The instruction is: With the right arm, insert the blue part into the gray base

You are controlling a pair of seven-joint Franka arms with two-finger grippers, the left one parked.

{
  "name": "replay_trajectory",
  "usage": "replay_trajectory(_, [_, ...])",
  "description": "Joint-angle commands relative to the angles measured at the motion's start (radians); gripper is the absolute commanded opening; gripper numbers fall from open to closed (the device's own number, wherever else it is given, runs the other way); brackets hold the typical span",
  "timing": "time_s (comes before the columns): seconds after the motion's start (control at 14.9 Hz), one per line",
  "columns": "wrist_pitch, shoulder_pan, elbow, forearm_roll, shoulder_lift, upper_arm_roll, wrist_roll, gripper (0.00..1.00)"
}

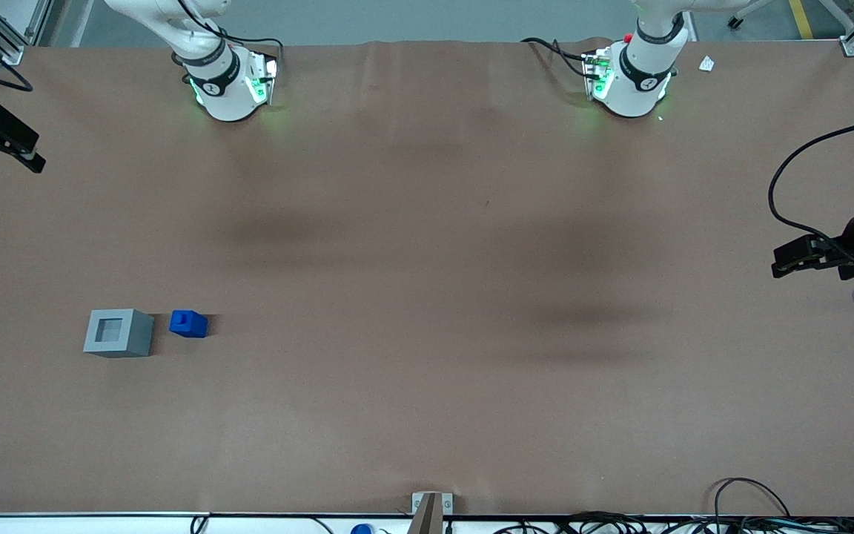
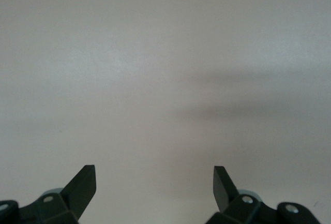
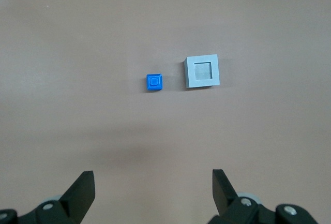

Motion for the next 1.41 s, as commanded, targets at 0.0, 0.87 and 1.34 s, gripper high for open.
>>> replay_trajectory(0.0, [-0.022, -0.010, -0.002, 0.000, -0.017, 0.008, -0.007, 1.00])
replay_trajectory(0.87, [-0.105, -0.035, -0.013, 0.003, 0.004, 0.003, -0.004, 1.00])
replay_trajectory(1.34, [-0.082, -0.033, -0.014, 0.005, 0.099, 0.006, -0.004, 1.00])
